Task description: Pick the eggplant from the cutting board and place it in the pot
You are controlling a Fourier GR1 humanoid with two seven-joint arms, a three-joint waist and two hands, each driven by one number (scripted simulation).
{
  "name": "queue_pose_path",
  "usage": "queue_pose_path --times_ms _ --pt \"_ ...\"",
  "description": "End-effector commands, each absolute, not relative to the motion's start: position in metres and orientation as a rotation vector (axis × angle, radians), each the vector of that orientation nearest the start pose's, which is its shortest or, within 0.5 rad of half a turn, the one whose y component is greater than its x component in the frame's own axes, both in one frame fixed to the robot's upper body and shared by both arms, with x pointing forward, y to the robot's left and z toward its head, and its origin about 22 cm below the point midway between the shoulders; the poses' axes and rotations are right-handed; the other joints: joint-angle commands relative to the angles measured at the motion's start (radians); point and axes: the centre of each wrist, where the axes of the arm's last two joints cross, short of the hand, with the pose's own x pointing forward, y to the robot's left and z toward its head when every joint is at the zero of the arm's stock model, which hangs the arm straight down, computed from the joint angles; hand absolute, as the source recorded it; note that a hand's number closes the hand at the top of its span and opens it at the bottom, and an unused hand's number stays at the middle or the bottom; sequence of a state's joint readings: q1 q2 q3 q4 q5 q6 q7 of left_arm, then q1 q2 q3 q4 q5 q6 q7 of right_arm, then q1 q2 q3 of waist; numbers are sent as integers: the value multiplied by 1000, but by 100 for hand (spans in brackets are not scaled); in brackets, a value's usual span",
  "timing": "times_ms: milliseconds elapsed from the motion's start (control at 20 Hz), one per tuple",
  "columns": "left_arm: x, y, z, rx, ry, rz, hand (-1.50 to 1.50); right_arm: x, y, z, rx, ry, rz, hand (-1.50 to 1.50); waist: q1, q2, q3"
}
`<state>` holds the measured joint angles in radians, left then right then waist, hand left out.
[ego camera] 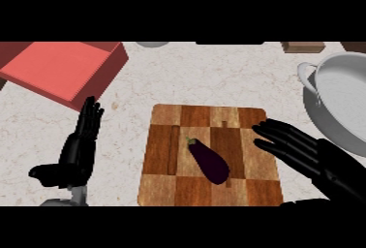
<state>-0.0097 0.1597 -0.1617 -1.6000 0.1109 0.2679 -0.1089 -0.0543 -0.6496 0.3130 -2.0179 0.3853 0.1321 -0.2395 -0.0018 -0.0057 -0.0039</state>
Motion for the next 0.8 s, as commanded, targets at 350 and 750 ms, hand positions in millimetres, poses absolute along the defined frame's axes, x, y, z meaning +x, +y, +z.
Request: queue_pose_path --times_ms 350,750 --pt "252 210 8 92 -1712 35 0 198 -151 124 -377 -1674 1516 -150 6 6 3" --pt "250 222 5 91 -1699 33 0 216 -136 94 -505 -1468 1575 -150 2 5 4"
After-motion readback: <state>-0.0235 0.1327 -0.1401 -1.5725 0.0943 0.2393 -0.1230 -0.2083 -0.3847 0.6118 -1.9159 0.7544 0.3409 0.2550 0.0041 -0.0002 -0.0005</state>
